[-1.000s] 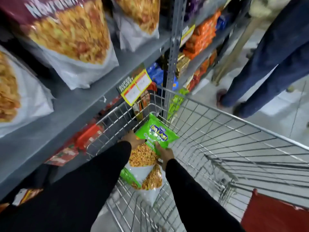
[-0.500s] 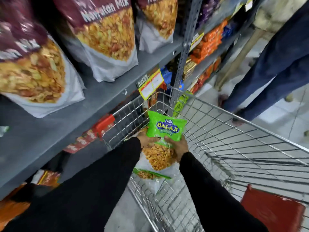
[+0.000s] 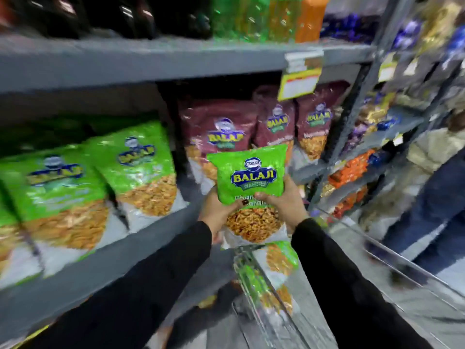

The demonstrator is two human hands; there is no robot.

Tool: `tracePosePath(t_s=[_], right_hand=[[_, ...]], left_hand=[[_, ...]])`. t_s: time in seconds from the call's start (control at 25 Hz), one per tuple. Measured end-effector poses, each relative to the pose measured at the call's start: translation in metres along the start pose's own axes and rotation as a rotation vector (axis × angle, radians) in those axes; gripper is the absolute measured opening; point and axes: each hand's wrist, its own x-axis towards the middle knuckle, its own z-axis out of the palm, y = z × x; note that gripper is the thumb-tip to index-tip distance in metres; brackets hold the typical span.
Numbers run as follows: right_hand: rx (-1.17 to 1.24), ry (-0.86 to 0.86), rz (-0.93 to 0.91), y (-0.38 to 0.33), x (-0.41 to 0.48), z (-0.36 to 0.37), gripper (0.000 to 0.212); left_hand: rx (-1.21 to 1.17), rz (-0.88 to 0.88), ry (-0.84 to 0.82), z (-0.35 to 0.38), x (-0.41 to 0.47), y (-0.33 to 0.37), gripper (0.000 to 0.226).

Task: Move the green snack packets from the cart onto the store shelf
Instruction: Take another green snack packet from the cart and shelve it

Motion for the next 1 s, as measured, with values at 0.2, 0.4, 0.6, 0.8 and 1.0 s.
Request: tracePosePath(t_s=[0.2,0.4,0.6,0.8,1.0], right_hand=[[0.097,-0.239,-0.091,-0.067,-0.019,0.133,0.056],[0.084,-0.454,-0.044,-0.094,-0.050,0.244,0.081],[0.039,-0.618,0.066,-0.085,-0.072,0.315,0.095],[-0.038,-0.643,0.053,-0.068,-0.076,0.345,0.101],[-0.056,-0.660,0.025,-0.068,-0.072,0.346,0.097]], left_hand=[[0.072,0.014,0.273,-0.147,-0.049,0.016,0.056],[0.066,-0.124,0.466,-0.250,-0.095,0.008,0.072],[0.049,-0.241,0.566,-0.308,-0.123,-0.023,0.089],[-0.033,-0.302,0.583,-0.315,-0.132,-0.043,0.091],[0.008,-0.301,0.617,-0.317,-0.126,-0.047,0.088]])
